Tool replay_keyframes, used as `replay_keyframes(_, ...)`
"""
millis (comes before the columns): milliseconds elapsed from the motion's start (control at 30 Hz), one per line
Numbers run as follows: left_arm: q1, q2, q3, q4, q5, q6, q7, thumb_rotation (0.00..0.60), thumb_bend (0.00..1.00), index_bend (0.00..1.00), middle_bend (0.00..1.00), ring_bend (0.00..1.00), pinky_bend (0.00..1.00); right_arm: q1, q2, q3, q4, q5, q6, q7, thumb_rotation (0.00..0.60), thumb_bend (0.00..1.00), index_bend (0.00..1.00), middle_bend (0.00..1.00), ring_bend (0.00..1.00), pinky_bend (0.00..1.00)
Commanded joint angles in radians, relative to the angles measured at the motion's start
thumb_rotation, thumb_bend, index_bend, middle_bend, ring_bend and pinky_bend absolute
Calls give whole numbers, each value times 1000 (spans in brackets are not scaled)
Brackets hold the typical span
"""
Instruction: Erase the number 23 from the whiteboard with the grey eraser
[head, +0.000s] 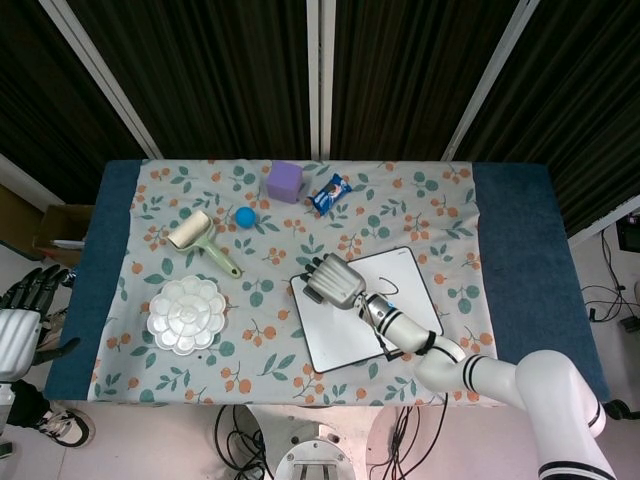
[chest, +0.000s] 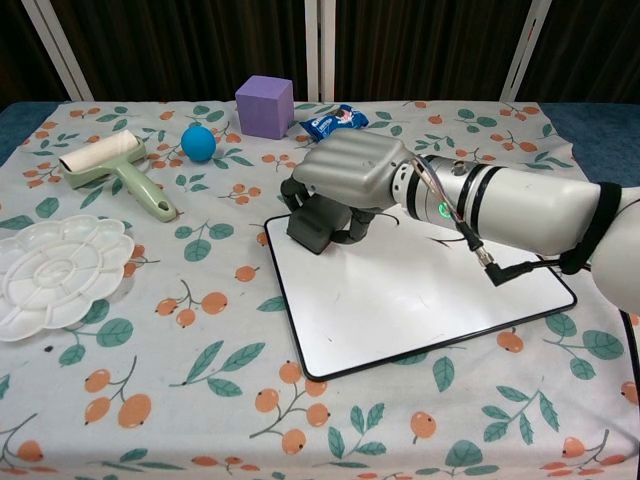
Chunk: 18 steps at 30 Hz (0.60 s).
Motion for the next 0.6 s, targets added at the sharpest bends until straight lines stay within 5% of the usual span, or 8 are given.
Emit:
replay_keyframes(33, 1, 0, 1, 1, 0, -1, 0, 600, 0, 84, 72, 36, 162, 2, 10, -3, -3, 6, -7, -4, 600, 338, 866, 711, 621, 521)
replay_keyframes(600, -12, -2, 7, -32, 23, -13, 48, 600, 0, 84, 72, 36, 162, -84, 250, -105, -168, 55, -64, 45, 600, 341, 876, 712, 621, 525)
